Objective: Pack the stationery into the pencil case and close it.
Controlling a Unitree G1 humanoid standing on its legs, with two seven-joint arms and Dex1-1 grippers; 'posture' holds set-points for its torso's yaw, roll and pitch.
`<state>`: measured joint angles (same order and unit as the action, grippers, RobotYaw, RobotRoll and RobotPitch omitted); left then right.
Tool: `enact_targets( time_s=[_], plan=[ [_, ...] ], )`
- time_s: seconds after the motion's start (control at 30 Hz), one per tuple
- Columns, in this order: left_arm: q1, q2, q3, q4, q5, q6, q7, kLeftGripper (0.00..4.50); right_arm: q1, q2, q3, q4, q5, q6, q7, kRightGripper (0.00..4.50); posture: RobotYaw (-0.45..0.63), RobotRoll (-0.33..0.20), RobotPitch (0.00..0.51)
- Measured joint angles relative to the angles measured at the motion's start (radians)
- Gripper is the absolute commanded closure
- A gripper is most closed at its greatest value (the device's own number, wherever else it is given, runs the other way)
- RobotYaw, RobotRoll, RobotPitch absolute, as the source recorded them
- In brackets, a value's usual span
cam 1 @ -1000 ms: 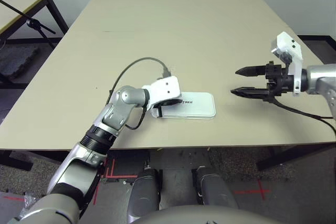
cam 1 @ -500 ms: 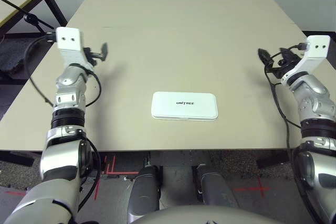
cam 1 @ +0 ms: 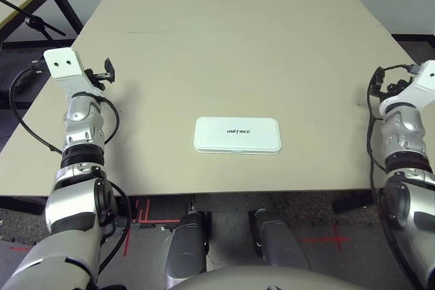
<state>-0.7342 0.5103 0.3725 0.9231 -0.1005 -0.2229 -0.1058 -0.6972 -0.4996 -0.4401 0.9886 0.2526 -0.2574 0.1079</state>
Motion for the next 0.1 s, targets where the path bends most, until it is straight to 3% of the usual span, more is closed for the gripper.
enact_targets(
  time_s=[0.1],
  plan=[
    [0.0, -0.003, 0.0, 0.0, 0.0, 0.0, 0.0, 0.02, 0.0, 0.005, 0.004, -0.001, 0.0, 0.0, 0.006, 0.0, -0.12, 0.0, 0.151]
  ],
)
